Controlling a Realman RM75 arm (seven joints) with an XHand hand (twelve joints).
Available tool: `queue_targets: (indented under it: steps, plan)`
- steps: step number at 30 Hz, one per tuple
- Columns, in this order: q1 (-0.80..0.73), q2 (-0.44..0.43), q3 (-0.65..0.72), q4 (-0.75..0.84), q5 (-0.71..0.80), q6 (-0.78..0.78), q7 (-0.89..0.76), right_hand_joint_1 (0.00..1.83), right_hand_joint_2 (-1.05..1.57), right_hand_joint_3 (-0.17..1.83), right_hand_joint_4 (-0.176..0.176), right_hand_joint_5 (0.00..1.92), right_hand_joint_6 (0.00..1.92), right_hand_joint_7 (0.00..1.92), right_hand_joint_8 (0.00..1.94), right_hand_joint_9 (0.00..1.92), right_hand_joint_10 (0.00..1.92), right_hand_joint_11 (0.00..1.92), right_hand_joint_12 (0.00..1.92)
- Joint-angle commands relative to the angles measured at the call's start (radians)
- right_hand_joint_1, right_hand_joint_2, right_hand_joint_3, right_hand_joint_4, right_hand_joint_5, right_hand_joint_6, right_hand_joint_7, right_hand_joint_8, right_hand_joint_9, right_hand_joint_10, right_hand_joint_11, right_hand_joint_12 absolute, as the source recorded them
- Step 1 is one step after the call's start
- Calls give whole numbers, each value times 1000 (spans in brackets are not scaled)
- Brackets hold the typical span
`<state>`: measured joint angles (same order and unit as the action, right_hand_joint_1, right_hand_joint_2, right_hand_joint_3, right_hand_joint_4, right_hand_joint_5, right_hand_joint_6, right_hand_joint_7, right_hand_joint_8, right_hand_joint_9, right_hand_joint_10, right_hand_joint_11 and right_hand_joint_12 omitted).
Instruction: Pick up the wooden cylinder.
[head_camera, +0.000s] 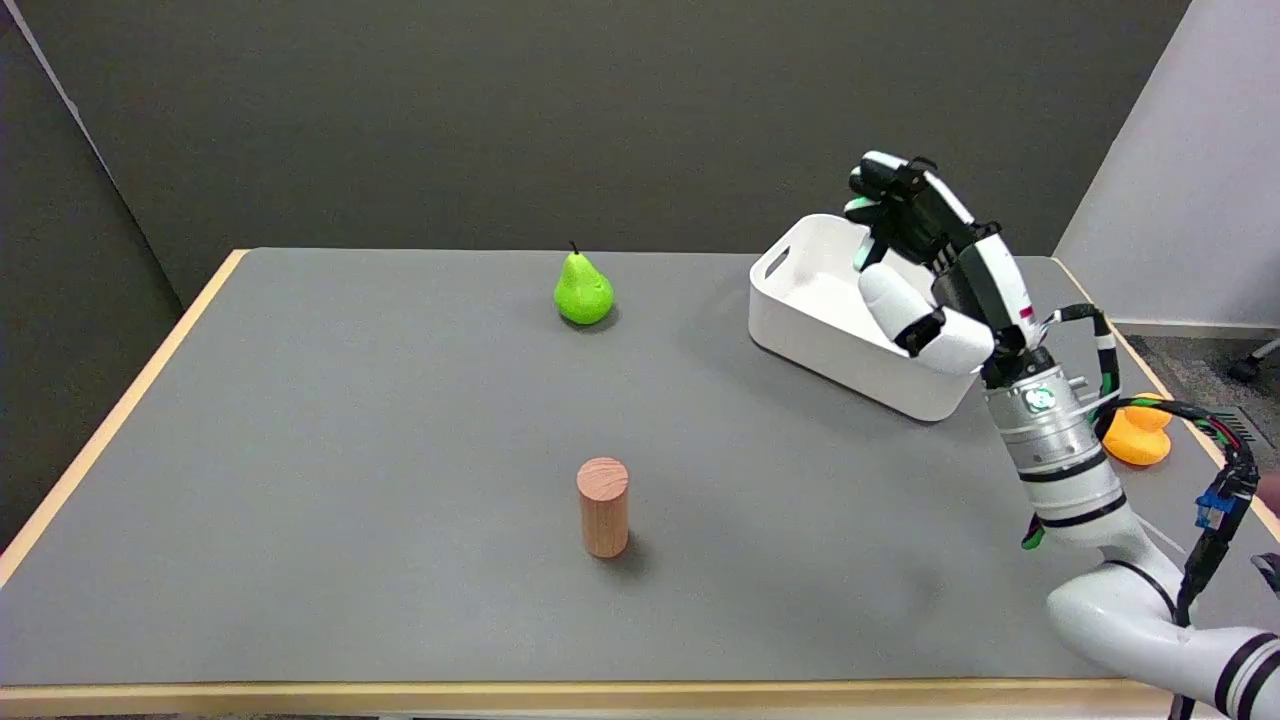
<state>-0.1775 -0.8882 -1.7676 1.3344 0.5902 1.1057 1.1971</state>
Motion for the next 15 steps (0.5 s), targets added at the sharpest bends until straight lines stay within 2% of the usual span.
queue_targets:
  steps: [1, 6, 15]
  plan:
    - [-60, 25, -20, 23, -124, -1, 4, 677, 696, 886, -116, 229, 466, 331, 516, 284, 1036, 508, 1762]
    - [-84, 43, -25, 58, -220, -48, 1, 702, 685, 892, -109, 241, 480, 342, 516, 286, 1035, 507, 1762]
    - [-39, -13, -71, 150, -490, -361, -5, 755, 675, 904, -111, 248, 491, 350, 514, 272, 1010, 496, 1755]
